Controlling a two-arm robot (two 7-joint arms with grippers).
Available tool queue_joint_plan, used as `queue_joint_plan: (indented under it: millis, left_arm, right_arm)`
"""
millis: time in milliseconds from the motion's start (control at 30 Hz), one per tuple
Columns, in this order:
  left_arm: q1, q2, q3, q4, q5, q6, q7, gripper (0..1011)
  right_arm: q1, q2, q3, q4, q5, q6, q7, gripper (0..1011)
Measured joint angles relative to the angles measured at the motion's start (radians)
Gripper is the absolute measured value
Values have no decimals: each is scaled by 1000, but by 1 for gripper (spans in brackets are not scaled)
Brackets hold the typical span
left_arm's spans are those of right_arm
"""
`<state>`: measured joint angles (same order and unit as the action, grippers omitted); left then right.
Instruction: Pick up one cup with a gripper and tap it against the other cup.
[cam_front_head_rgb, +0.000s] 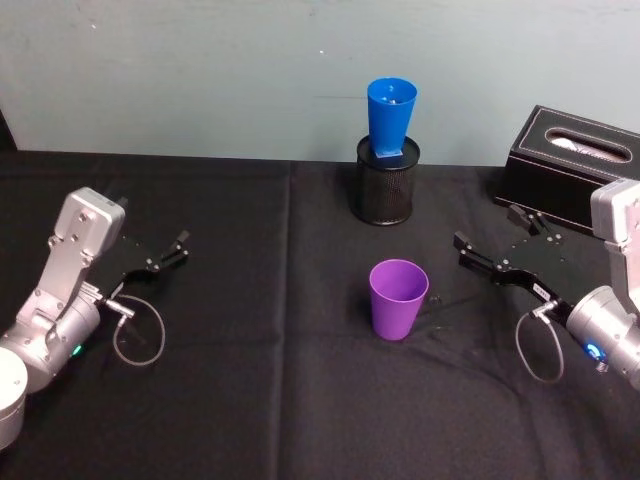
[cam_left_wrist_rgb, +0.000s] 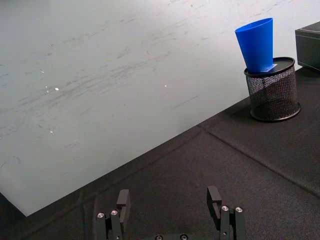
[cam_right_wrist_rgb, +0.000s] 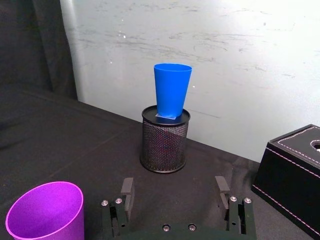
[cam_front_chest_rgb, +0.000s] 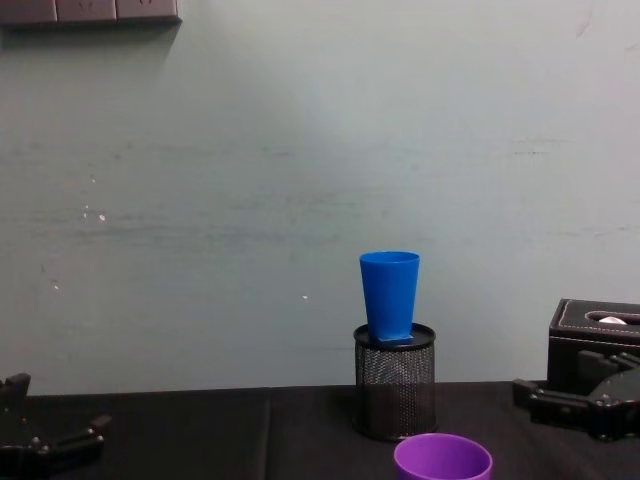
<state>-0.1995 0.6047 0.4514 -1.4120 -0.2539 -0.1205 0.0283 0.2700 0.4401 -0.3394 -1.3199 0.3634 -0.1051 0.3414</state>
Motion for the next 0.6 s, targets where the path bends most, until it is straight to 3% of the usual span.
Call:
queue_joint_plan:
  millis: [600]
  left_arm:
    - [0, 0, 0, 0, 0, 0, 0, 1004]
  right_arm:
    - [-2, 2, 2, -3, 4, 0, -1, 1002]
